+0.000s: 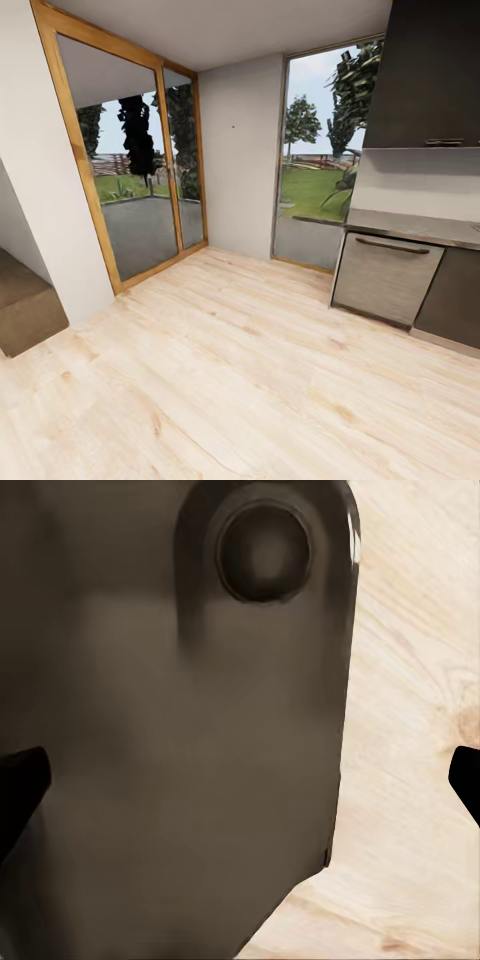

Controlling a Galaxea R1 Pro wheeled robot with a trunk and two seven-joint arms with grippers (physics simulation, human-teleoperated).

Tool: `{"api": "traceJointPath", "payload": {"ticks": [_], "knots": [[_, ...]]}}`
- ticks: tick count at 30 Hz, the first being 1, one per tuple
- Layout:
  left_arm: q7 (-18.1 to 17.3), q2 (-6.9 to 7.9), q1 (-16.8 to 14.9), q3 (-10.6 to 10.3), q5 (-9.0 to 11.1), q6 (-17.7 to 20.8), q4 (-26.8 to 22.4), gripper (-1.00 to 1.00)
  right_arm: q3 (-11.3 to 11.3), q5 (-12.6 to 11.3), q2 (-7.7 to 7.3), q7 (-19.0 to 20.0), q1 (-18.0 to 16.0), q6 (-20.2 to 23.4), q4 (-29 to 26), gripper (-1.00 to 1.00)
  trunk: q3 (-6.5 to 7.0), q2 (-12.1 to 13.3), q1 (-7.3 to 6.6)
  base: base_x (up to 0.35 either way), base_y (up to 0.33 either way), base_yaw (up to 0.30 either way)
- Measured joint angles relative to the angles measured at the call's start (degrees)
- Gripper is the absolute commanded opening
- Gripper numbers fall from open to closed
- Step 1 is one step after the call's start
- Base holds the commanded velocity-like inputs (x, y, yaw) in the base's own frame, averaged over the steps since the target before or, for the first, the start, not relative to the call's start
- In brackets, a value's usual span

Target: In the kitchen, take the popcorn bag from the countertop, put it into the microwave, and heat it until the popcorn is cooked so the cooked popcorn ends up inside the bag.

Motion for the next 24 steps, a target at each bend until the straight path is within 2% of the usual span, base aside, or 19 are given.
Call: {"api": "traceJointPath", "payload": {"ticks": [5,9,13,17,24], "knots": [[0.23,-1.0,1.26,0.15,0.38,-0.15,-1.18,1.0,0.23,0.06,-1.28,-0.22,1.26,-0.42,-1.18,1.0,0.0,0.0,0.0,0.0,0.0,-0.007],[0.24,-1.13,2.55,0.17,0.4,0.0,-1.52,1.0,-0.47,-0.14,-2.57,-0.37,2.16,-1.66,-2.5,1.0,0.0,0.0,0.0,0.0,0.0,-0.246],[0.24,-1.13,3.86,0.16,0.4,0.13,-1.53,1.0,-0.55,-0.15,-2.64,-0.32,2.17,-2.93,-3.79,1.0,0.0,0.0,0.0,0.019,0.152,-0.293],[0.24,-1.05,5.17,0.09,0.4,0.39,-1.52,1.0,-0.49,-0.1,-2.64,-0.32,2.17,-4.22,-3.89,1.0,0.0,0.0,-0.03,0.246,0.202,-0.299],[0.24,-1.05,5.21,0.08,0.4,0.47,-1.51,1.0,-0.49,-0.11,-2.64,-0.32,2.18,-5.52,-3.89,1.0,0.01,0.0,-0.03,0.289,0.16,-0.299]]}}
